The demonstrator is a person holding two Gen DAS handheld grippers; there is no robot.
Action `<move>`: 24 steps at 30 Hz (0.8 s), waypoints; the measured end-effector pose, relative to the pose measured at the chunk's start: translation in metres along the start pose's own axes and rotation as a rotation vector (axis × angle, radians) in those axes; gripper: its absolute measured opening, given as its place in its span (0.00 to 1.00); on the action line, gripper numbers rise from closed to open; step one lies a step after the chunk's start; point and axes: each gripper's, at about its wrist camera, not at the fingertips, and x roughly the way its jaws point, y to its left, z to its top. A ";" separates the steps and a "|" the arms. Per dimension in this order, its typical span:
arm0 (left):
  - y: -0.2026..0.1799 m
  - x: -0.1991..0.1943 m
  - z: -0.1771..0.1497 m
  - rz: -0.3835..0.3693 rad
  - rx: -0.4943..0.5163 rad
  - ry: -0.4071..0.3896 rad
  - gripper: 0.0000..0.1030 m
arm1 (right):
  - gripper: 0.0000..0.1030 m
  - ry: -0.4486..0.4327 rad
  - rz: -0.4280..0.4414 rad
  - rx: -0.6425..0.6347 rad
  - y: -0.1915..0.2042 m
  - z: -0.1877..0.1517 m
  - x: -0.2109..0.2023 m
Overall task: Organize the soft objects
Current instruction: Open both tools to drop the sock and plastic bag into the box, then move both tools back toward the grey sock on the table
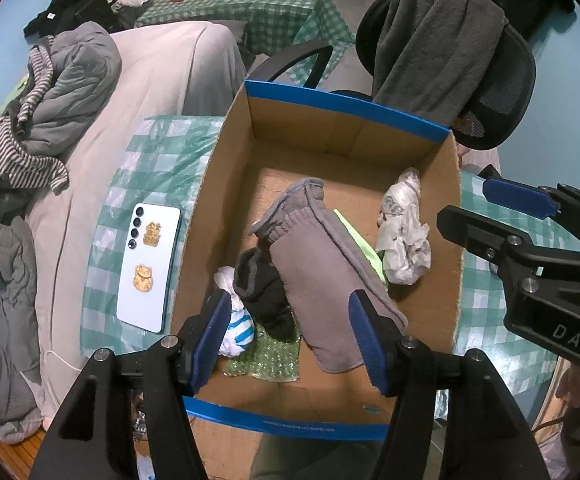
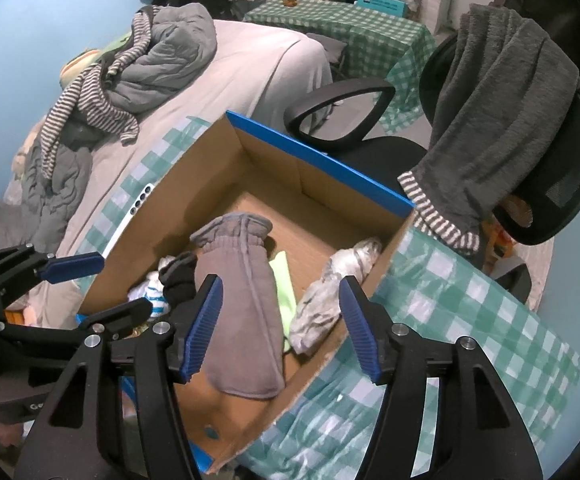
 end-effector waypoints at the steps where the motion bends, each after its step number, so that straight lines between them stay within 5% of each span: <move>1: -0.001 -0.002 -0.001 -0.001 0.002 -0.003 0.61 | 0.61 -0.003 -0.003 0.000 0.000 -0.002 -0.003; 24: -0.069 -0.022 -0.010 -0.023 0.115 -0.031 0.61 | 0.63 -0.037 -0.062 0.067 -0.052 -0.050 -0.054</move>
